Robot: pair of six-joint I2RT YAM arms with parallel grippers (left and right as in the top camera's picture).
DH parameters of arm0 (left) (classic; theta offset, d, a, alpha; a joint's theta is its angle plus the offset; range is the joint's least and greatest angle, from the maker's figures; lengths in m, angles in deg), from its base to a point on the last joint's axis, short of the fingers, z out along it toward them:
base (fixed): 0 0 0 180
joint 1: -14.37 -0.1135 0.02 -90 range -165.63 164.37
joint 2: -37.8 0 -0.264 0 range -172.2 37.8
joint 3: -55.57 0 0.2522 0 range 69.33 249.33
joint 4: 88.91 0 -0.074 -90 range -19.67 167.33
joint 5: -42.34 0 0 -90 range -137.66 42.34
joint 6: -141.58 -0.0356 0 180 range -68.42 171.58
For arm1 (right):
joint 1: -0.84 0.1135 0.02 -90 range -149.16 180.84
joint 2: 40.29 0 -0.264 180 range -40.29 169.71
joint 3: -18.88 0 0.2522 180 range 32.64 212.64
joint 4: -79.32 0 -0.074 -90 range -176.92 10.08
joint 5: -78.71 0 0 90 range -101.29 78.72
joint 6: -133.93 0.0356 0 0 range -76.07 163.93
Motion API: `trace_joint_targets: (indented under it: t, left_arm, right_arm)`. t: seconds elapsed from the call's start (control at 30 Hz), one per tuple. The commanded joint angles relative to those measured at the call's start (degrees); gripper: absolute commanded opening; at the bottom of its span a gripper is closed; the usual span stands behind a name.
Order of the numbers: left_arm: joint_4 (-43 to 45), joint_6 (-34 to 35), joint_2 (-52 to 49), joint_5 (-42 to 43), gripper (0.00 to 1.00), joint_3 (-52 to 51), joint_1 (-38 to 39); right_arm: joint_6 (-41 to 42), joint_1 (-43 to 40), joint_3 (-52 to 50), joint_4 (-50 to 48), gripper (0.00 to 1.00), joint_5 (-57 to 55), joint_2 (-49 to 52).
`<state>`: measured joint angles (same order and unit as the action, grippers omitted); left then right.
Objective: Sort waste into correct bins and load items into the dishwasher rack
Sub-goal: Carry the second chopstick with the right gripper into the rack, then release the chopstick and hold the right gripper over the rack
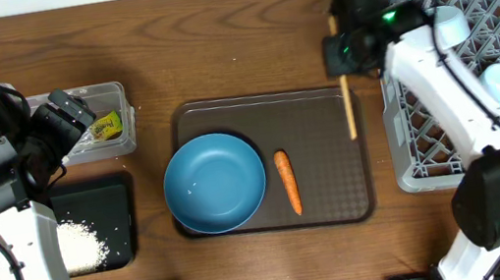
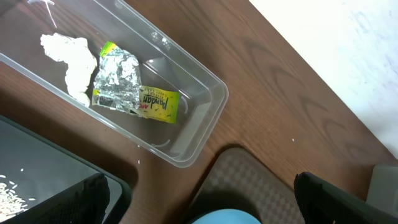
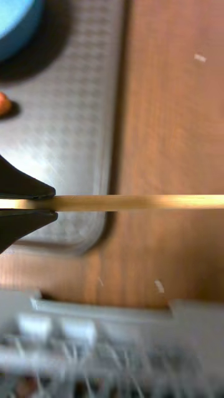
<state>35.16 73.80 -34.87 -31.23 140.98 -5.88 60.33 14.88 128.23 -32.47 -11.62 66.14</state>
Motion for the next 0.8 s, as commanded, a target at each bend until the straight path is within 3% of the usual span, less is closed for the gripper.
trace_joint_targets:
  t: [0.0, 0.43, 0.77]
  left_arm:
    - [0.0, -0.5, -0.3, 0.5, 0.98, -0.2, -0.3]
    - [0.0, -0.5, -0.3, 0.5, 0.98, -0.2, -0.3]
    - [0.0, -0.5, -0.3, 0.5, 0.98, -0.2, -0.3]
  right_arm:
    - [-2.4, -5.2, 2.3, -0.2, 0.01, -2.4, -0.7]
    - [-19.2, -17.1, 2.3, -1.8, 0.01, -0.4, -0.7]
    - [-17.7, -17.0, 2.2, -4.2, 0.06, 3.4, 1.5]
